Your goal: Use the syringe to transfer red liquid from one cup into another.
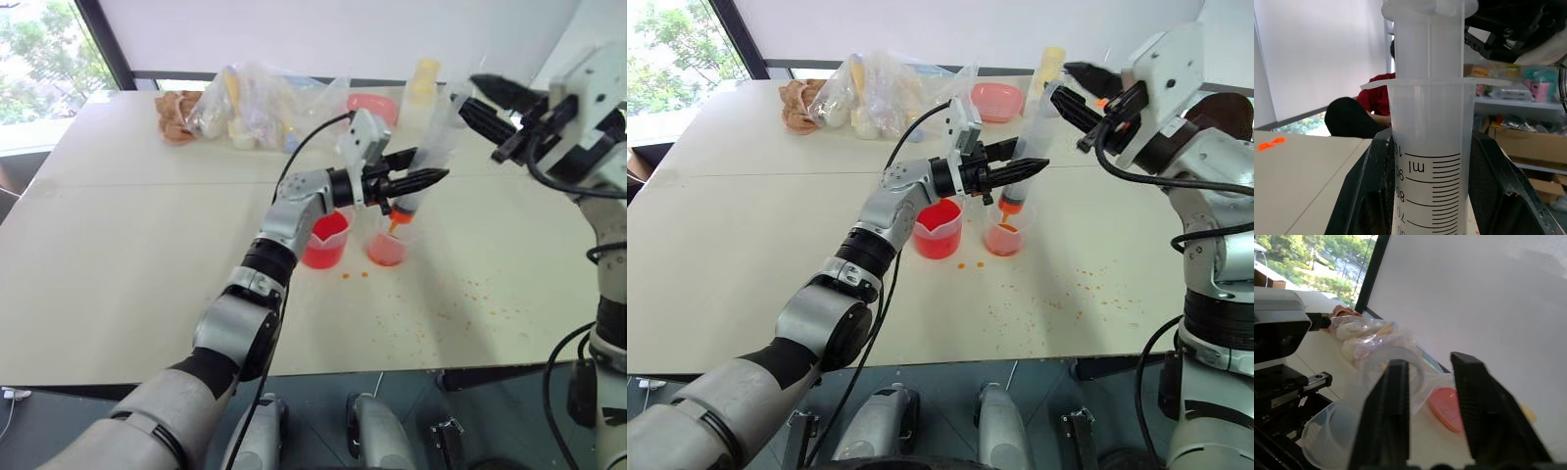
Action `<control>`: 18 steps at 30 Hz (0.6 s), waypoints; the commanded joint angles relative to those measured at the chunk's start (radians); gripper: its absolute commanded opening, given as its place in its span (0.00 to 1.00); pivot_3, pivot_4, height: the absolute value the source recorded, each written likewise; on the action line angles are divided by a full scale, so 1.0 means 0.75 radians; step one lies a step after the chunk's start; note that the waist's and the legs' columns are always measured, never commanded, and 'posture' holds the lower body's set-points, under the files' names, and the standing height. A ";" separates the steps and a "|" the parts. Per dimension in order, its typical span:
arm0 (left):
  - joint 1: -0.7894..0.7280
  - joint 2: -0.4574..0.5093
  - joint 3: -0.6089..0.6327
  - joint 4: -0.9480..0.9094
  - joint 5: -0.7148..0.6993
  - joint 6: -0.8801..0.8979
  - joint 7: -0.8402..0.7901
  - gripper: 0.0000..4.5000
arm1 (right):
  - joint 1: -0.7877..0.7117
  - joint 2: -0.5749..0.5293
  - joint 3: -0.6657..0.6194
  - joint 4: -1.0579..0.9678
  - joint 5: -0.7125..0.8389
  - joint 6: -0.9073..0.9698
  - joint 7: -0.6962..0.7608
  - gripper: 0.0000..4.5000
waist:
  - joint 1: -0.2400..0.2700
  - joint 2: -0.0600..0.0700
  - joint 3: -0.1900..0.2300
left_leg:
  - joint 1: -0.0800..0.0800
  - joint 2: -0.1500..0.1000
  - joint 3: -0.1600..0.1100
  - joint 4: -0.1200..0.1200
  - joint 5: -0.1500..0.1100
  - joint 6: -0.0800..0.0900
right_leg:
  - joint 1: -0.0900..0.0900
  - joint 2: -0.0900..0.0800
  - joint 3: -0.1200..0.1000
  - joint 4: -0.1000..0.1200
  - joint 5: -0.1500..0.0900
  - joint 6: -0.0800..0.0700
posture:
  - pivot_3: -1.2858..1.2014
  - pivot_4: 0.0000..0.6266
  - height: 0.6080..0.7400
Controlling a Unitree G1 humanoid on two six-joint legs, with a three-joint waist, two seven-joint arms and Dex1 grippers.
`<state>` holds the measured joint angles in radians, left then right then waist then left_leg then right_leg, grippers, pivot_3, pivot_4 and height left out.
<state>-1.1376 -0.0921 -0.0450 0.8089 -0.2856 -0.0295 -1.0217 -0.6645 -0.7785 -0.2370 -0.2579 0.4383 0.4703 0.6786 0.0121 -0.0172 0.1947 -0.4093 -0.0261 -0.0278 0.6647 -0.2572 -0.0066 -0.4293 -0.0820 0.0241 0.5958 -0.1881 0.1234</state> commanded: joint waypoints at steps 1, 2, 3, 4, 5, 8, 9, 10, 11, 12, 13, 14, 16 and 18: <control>-0.014 -0.010 -0.021 -0.075 0.012 -0.014 -0.015 0.32 | -0.012 -0.007 -0.035 -0.022 0.011 -0.028 -0.001 0.01 | 0.000 0.000 0.000 | 0.000 0.000 0.000 0.000 0.000 0.000 | 0.000 0.000 0.000 0.000 0.000 0.000 | 0.52 0.24 1.00; -0.011 -0.008 -0.020 -0.098 0.007 -0.005 -0.012 0.32 | 0.001 -0.005 -0.034 -0.025 0.016 -0.018 0.000 0.01 | 0.000 0.000 0.000 | 0.000 0.000 0.000 0.000 0.000 0.000 | 0.000 0.000 0.000 0.000 0.000 0.000 | 0.52 0.24 1.00; -0.009 -0.006 -0.017 -0.121 0.000 0.008 -0.008 0.32 | 0.016 -0.003 -0.032 -0.028 0.019 -0.010 0.003 0.01 | 0.001 0.000 0.000 | 0.000 0.000 0.000 0.000 0.000 0.000 | 0.000 0.000 0.000 0.000 0.000 0.000 | 0.52 0.24 1.00; -0.007 -0.005 -0.013 -0.143 -0.006 0.018 -0.003 0.32 | 0.033 0.004 -0.028 -0.031 0.022 -0.005 0.003 0.01 | 0.001 0.000 0.000 | 0.000 0.000 0.000 0.000 0.000 0.000 | 0.000 0.000 0.000 0.000 0.000 0.000 | 0.52 0.24 1.00; -0.004 -0.003 -0.011 -0.162 -0.011 0.027 0.001 0.32 | 0.045 0.013 -0.026 -0.033 0.028 0.000 -0.001 0.01 | 0.001 0.000 0.000 | 0.000 0.000 0.000 0.000 0.000 0.000 | 0.000 0.000 0.000 0.000 0.000 0.000 | 0.52 0.24 1.00; 0.005 -0.001 -0.004 -0.214 -0.021 0.056 0.012 0.32 | 0.079 0.048 -0.014 -0.053 0.057 0.024 -0.012 0.01 | 0.000 0.000 0.000 | 0.000 0.000 0.000 0.000 0.000 0.000 | 0.000 0.000 0.000 0.000 0.000 0.000 | 0.52 0.24 1.00; 0.006 -0.002 -0.003 -0.229 -0.024 0.065 0.016 0.32 | 0.091 0.059 -0.006 -0.060 0.060 0.030 -0.017 0.01 | 0.000 0.000 0.000 | 0.000 0.000 0.000 0.000 0.000 0.000 | 0.000 0.000 0.000 0.000 0.000 0.000 | 0.52 0.24 1.00; 0.006 -0.002 -0.001 -0.241 -0.028 0.072 0.019 0.32 | 0.103 0.067 0.001 -0.067 0.062 0.034 -0.020 0.01 | 0.000 0.000 0.000 | 0.000 0.000 0.000 0.000 0.000 0.000 | 0.000 0.000 0.000 0.000 0.000 0.000 | 0.52 0.24 1.00; 0.002 -0.004 0.003 -0.252 -0.034 0.080 0.025 0.32 | 0.118 0.079 0.009 -0.077 0.066 0.039 -0.023 0.01 | 0.000 0.000 0.000 | 0.000 0.000 0.000 0.000 0.000 0.000 | 0.000 0.000 0.000 0.000 0.000 0.000 | 0.52 0.24 1.00; -0.002 -0.005 0.008 -0.260 -0.038 0.085 0.031 0.32 | 0.129 0.089 0.016 -0.085 0.069 0.042 -0.028 0.01 | 0.000 0.000 0.000 | 0.000 0.000 0.000 0.000 0.000 0.000 | 0.000 0.000 0.000 0.000 0.000 0.000 | 0.52 0.24 1.00; -0.007 -0.007 0.013 -0.265 -0.043 0.089 0.037 0.32 | 0.137 0.098 0.022 -0.092 0.071 0.044 -0.033 0.01 | 0.000 0.000 0.000 | 0.000 0.000 0.000 0.000 0.000 0.000 | 0.000 0.000 0.000 0.000 0.000 0.000 | 0.52 0.24 1.00; -0.011 -0.009 0.018 -0.269 -0.047 0.093 0.044 0.32 | 0.143 0.105 0.026 -0.098 0.075 0.047 -0.036 0.01 | 0.000 0.000 0.000 | 0.000 0.000 0.000 0.000 0.000 0.000 | 0.000 0.000 0.000 0.000 0.000 0.000 | 0.52 0.24 1.00; -0.022 -0.012 0.028 -0.276 -0.057 0.098 0.052 0.32 | 0.153 0.115 0.033 -0.109 0.079 0.053 -0.042 0.01 | 0.000 0.000 0.000 | 0.000 0.000 0.000 0.000 0.000 0.000 | 0.000 0.000 0.000 0.000 0.000 0.000 | 0.52 0.24 1.00; -0.030 -0.016 0.033 -0.283 -0.062 0.098 0.056 0.32 | 0.162 0.124 0.034 -0.116 0.087 0.062 -0.045 0.01 | 0.000 0.000 0.000 | 0.000 0.000 0.000 0.000 0.000 0.000 | 0.000 0.000 0.000 0.001 0.000 0.000 | 0.52 0.24 1.00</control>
<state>-1.1034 -0.0788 -0.0560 0.7020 -0.2743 0.0686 -0.9952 -0.5678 -0.6958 -0.2590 -0.3209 0.4790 0.4830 0.6238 0.0122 -0.0171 0.1947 -0.4091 -0.0261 -0.0280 0.6647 -0.2572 -0.0066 -0.4292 -0.0820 0.0241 0.5962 -0.1880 0.1234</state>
